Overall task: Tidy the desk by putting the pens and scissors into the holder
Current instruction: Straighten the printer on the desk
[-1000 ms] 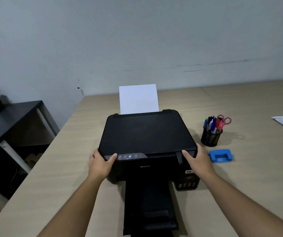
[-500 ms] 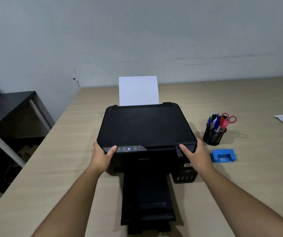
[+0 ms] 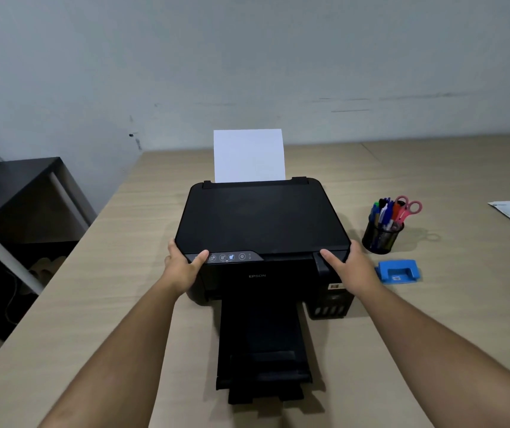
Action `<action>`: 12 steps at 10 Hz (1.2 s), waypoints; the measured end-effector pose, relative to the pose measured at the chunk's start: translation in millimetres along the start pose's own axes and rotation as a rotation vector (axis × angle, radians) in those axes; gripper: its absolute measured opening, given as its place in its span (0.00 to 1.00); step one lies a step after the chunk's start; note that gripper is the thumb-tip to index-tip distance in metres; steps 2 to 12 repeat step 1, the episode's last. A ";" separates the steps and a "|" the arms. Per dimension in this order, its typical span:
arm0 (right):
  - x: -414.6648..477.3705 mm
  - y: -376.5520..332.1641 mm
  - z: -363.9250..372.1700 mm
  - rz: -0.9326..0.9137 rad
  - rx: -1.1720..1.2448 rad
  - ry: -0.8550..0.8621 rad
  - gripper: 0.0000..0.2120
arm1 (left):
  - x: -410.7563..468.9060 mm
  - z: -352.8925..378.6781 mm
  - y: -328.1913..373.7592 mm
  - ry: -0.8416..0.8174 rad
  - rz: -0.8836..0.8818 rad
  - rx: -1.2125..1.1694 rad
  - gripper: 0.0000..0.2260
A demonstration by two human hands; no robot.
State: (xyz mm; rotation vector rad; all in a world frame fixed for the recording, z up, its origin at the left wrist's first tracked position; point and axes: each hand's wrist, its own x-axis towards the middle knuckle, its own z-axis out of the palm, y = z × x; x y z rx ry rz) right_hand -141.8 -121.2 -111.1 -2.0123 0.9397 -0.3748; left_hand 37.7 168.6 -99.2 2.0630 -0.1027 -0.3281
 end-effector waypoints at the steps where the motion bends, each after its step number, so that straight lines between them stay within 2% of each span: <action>1: -2.0 -9.7 -7.1 0.027 -0.058 -0.053 0.33 | -9.7 -4.9 6.6 0.010 0.017 0.092 0.35; 12: -2.0 -9.7 -7.1 0.027 -0.058 -0.053 0.33 | -9.7 -4.9 6.6 0.010 0.017 0.092 0.35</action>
